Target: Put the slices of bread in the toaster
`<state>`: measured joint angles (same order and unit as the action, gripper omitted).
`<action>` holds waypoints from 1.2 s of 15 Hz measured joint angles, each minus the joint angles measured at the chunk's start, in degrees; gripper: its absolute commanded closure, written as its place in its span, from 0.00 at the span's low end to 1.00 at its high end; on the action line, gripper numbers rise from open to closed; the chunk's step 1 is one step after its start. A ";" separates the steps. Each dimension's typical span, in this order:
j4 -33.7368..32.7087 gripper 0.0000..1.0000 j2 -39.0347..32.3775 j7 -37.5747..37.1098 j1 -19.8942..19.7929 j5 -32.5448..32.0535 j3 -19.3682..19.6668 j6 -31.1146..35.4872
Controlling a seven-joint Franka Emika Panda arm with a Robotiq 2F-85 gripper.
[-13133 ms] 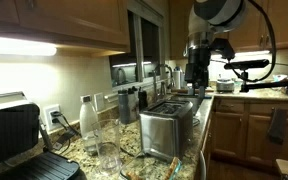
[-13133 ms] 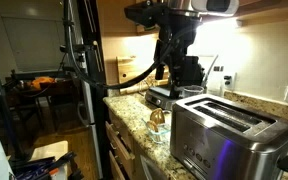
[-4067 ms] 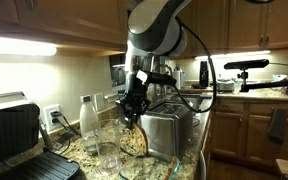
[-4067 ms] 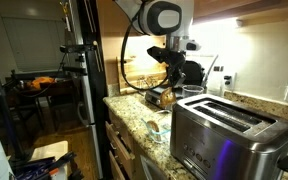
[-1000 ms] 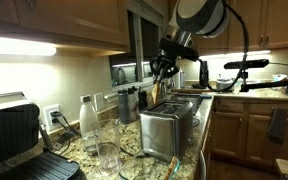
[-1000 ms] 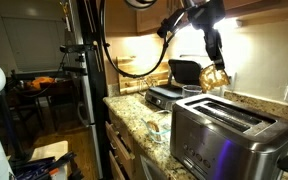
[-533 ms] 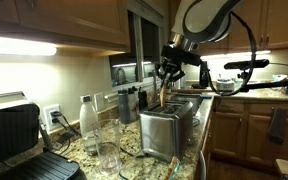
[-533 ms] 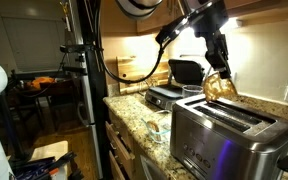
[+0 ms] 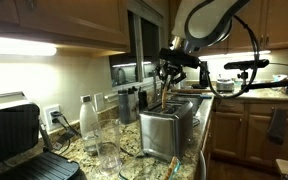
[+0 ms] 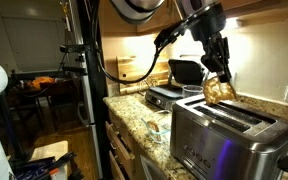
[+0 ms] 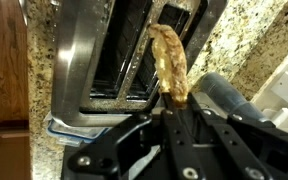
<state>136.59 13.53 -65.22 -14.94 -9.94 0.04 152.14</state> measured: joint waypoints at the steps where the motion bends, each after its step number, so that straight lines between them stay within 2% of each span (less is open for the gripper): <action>1: 0.07 0.96 0.00 -0.73 0.00 -0.25 -0.01 0.10; 18: 3.06 0.96 -0.63 -7.36 -0.90 -2.90 -0.05 7.78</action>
<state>139.65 12.90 -72.57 -15.84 -12.84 -0.01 159.92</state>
